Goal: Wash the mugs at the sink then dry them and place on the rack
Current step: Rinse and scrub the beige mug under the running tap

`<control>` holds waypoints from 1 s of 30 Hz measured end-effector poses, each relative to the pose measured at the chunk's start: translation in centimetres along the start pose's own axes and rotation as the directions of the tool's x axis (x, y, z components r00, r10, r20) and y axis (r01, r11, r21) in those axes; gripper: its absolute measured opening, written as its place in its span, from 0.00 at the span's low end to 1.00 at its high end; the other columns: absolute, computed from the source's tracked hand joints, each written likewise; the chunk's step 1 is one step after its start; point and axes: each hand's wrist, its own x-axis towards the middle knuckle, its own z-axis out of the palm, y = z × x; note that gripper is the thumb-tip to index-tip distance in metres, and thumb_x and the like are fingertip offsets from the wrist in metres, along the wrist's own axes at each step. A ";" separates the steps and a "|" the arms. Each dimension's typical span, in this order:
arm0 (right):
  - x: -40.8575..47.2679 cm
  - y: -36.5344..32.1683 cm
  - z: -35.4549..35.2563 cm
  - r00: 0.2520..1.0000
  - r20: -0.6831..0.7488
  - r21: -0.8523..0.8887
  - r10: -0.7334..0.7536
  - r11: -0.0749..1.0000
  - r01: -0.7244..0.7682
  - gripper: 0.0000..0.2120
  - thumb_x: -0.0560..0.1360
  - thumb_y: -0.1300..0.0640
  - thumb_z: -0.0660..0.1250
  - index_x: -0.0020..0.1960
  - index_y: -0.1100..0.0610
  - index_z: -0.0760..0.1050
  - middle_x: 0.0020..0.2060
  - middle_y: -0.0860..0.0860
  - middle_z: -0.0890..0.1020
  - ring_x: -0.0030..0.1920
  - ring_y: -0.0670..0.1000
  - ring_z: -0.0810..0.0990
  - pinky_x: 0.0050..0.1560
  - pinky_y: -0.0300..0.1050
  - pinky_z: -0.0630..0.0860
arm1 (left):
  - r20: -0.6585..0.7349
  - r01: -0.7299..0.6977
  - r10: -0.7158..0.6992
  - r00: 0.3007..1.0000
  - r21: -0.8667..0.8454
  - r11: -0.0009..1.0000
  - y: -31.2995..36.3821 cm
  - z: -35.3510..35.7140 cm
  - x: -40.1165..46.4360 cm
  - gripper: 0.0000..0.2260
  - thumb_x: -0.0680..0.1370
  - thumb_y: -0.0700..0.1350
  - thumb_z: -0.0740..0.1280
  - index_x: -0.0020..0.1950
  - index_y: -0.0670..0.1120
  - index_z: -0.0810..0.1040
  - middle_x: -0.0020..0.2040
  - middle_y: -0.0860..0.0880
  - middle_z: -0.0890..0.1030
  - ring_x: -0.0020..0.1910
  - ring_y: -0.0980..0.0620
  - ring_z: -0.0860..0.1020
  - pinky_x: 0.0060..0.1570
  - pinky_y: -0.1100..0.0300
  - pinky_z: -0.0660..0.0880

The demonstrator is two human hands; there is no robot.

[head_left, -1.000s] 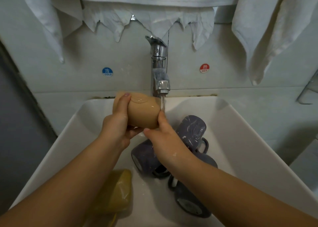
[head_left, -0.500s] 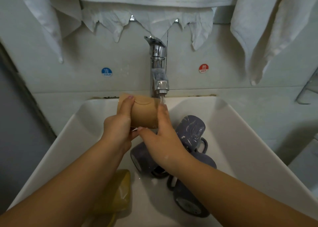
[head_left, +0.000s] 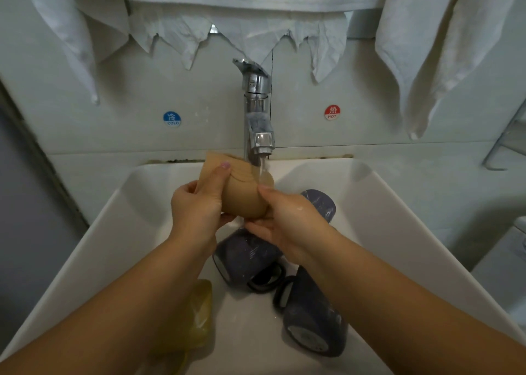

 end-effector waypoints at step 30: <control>0.1 -3.7 -4.1 0.942 0.310 -0.390 -0.130 0.886 0.251 0.16 0.78 0.55 0.64 0.65 0.48 0.72 0.54 0.50 0.82 0.53 0.52 0.82 0.55 0.49 0.79 | 0.431 -0.494 0.268 0.862 0.594 0.634 1.2 -0.2 -2.0 0.42 0.62 0.57 0.79 0.69 0.58 0.57 0.59 0.57 0.72 0.58 0.52 0.74 0.56 0.54 0.76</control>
